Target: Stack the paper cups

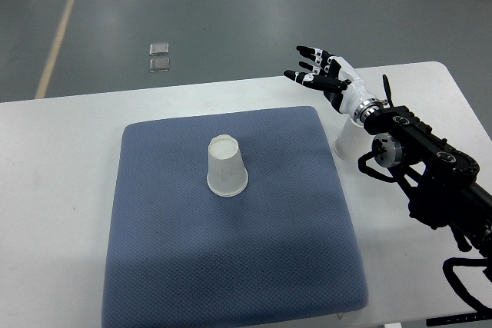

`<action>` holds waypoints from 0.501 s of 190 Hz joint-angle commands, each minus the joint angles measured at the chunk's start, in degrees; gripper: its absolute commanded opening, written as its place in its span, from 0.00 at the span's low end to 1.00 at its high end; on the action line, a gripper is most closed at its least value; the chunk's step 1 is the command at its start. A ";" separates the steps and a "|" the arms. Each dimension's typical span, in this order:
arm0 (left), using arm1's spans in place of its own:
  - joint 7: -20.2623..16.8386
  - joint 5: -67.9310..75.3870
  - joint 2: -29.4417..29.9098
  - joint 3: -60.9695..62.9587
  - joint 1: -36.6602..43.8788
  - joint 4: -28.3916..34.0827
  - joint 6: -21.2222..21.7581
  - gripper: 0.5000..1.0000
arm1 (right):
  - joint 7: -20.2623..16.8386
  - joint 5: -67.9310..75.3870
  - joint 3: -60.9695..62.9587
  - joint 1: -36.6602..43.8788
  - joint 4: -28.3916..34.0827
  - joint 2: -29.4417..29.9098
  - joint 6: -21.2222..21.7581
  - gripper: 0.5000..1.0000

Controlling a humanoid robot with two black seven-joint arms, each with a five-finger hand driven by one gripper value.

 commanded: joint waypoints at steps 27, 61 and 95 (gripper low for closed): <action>-0.28 0.00 0.00 -0.54 0.00 -0.10 0.01 1.00 | 0.02 0.00 0.00 0.08 -0.01 0.00 0.09 0.85; -0.28 0.00 0.00 -0.01 0.00 0.69 0.01 1.00 | 0.02 0.09 0.00 0.17 -0.01 0.00 0.18 0.85; -0.28 0.00 0.00 0.08 0.00 0.52 0.10 1.00 | 0.02 0.44 0.09 0.26 -0.01 -0.18 0.79 0.85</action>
